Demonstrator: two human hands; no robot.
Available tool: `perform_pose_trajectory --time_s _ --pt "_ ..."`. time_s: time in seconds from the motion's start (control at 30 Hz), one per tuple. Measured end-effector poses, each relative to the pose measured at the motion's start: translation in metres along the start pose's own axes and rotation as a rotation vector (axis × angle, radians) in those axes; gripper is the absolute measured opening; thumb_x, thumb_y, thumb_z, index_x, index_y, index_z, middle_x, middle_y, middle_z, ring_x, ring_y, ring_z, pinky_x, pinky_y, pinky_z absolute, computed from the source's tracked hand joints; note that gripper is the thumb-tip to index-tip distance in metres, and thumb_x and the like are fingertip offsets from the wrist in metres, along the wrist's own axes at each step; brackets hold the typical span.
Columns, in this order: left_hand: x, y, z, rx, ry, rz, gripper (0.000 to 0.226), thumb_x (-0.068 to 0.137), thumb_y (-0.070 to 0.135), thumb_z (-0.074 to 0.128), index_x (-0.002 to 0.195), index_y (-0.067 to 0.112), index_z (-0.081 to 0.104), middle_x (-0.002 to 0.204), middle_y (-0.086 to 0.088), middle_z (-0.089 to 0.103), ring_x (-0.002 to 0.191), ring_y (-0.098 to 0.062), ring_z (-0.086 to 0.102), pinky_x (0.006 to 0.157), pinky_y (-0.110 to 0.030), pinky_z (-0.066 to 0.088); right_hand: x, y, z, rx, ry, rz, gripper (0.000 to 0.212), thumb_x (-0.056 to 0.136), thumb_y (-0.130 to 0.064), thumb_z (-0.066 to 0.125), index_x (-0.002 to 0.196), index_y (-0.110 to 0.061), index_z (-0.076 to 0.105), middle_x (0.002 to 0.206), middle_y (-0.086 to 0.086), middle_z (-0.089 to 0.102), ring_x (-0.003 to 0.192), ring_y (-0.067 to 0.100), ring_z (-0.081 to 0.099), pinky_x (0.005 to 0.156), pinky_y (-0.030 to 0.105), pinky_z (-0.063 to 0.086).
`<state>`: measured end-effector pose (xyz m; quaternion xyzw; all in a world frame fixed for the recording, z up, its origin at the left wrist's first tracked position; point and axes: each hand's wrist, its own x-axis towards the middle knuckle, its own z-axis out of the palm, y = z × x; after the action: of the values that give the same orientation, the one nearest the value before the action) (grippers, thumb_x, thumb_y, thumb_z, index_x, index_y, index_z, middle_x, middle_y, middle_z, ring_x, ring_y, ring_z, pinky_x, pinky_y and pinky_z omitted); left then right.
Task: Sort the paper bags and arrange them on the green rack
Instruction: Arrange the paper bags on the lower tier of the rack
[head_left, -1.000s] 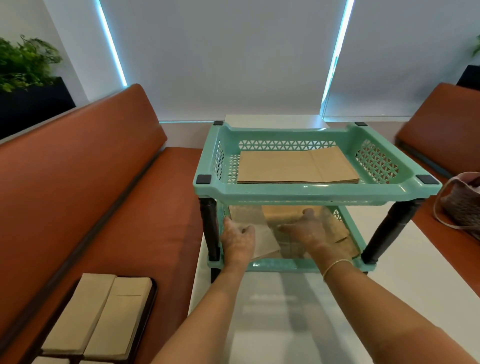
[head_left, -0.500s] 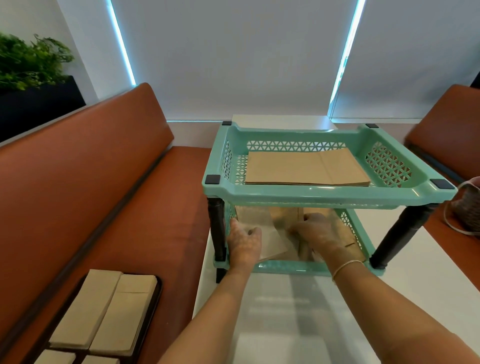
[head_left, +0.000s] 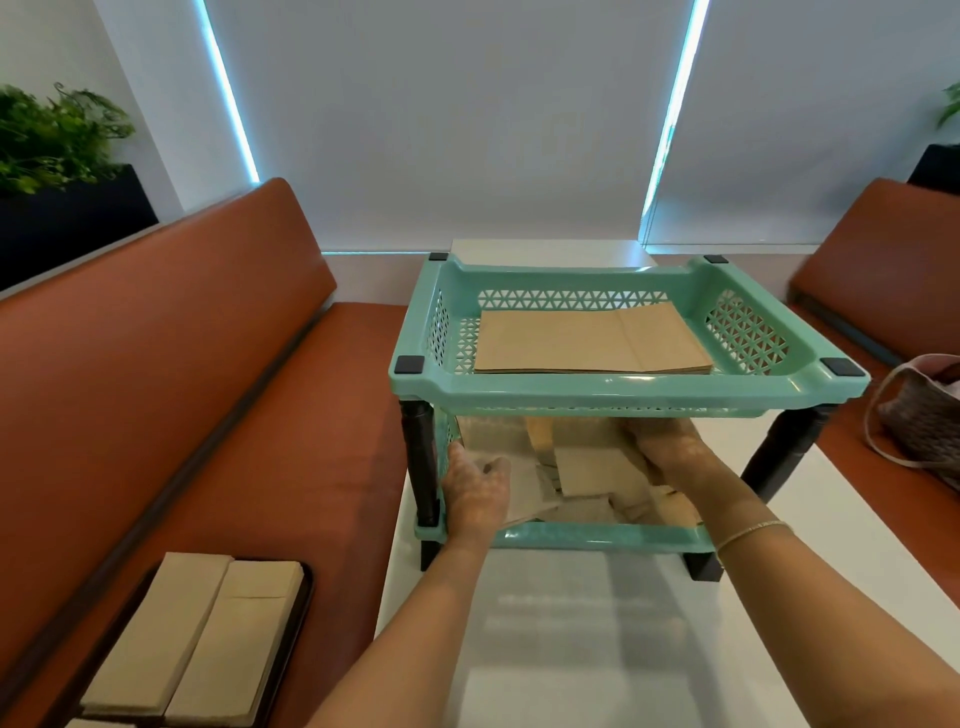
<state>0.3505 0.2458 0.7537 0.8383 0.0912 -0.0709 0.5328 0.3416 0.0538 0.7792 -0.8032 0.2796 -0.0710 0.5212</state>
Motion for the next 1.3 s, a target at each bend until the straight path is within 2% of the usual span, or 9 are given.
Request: perform_pose_trajectory --time_s 0.2,0.37,0.53,0.73,0.83,0.9,1.03,1.17,1.3 --pt "-0.005 0.003 -0.004 -0.126 -0.03 0.015 0.055 0.096 0.017 0.043 0.148 0.015 0.024 0.14 -0.01 0.042 0.098 -0.016 0.045 0.08 -0.025 0.037 -0.023 -0.007 0.039 0.029 -0.183 0.017 0.012 0.094 -0.022 0.054 0.098 -0.011 0.059 0.076 0.005 0.059 0.067 0.016 0.058 0.055 0.022 0.053" --pt "-0.006 0.001 -0.006 -0.155 -0.034 0.006 0.049 0.1 0.021 0.032 0.148 0.012 0.023 0.149 -0.012 0.032 0.133 -0.026 0.035 0.104 -0.03 0.029 -0.029 -0.005 0.08 -0.01 -0.194 -0.017 0.023 0.092 -0.031 0.057 0.11 -0.018 0.058 0.098 0.006 0.063 0.096 0.026 0.059 0.091 0.042 0.051" --pt "-0.006 0.001 -0.004 -0.175 -0.028 -0.008 0.052 0.1 0.025 0.035 0.149 0.015 0.022 0.15 -0.012 0.03 0.136 -0.027 0.032 0.107 -0.033 0.027 -0.037 -0.012 0.096 0.014 -0.241 0.038 0.029 0.094 -0.036 0.052 0.116 -0.018 0.051 0.104 0.007 0.058 0.1 0.028 0.057 0.095 0.046 0.048" --pt "-0.006 0.004 -0.004 -0.121 0.001 0.021 0.035 0.1 0.022 0.037 0.131 0.005 0.042 0.126 -0.017 0.052 0.105 -0.029 0.05 0.079 -0.028 0.034 -0.032 -0.006 0.091 -0.005 -0.281 0.069 0.033 0.093 -0.036 0.053 0.117 -0.014 0.055 0.106 0.009 0.061 0.097 0.025 0.059 0.091 0.039 0.05" --pt "-0.005 0.003 -0.004 -0.126 0.014 0.018 0.03 0.1 0.02 0.038 0.123 0.003 0.046 0.113 -0.016 0.053 0.093 -0.026 0.049 0.074 -0.027 0.034 -0.025 -0.001 0.08 -0.043 -0.168 0.096 0.047 0.088 -0.037 0.06 0.129 -0.016 0.05 0.11 0.009 0.063 0.101 0.025 0.06 0.092 0.041 0.05" --pt "-0.003 0.001 -0.003 -0.132 0.028 0.036 0.019 0.1 0.019 0.039 0.107 0.003 0.048 0.098 -0.012 0.05 0.082 -0.019 0.045 0.068 -0.024 0.03 -0.02 0.006 0.066 -0.26 0.004 0.108 0.053 0.086 -0.034 0.062 0.132 -0.017 0.045 0.117 0.01 0.059 0.106 0.027 0.057 0.093 0.042 0.049" --pt "-0.001 0.0 -0.002 -0.134 0.034 0.046 0.017 0.1 0.019 0.039 0.106 0.006 0.047 0.097 -0.006 0.048 0.086 -0.02 0.047 0.07 -0.023 0.03 -0.013 0.023 0.051 -0.512 0.192 0.109 0.063 0.081 -0.033 0.065 0.133 -0.01 0.038 0.133 0.014 0.047 0.12 0.032 0.047 0.102 0.046 0.04" --pt "-0.002 0.0 -0.002 -0.126 0.032 0.047 0.026 0.1 0.02 0.038 0.118 0.003 0.048 0.107 -0.011 0.054 0.097 -0.022 0.052 0.074 -0.025 0.033 0.002 0.032 0.055 -0.492 0.22 0.105 0.074 0.065 -0.052 0.069 0.124 -0.013 0.049 0.122 0.011 0.056 0.109 0.032 0.056 0.093 0.049 0.047" --pt "-0.002 0.0 -0.002 -0.105 0.017 0.054 0.027 0.1 0.02 0.038 0.12 0.004 0.047 0.104 -0.009 0.052 0.095 -0.021 0.051 0.073 -0.023 0.032 0.019 0.043 0.061 -0.516 0.239 0.118 0.065 0.055 -0.057 0.048 0.105 -0.016 0.059 0.101 0.008 0.064 0.091 0.03 0.062 0.083 0.047 0.051"
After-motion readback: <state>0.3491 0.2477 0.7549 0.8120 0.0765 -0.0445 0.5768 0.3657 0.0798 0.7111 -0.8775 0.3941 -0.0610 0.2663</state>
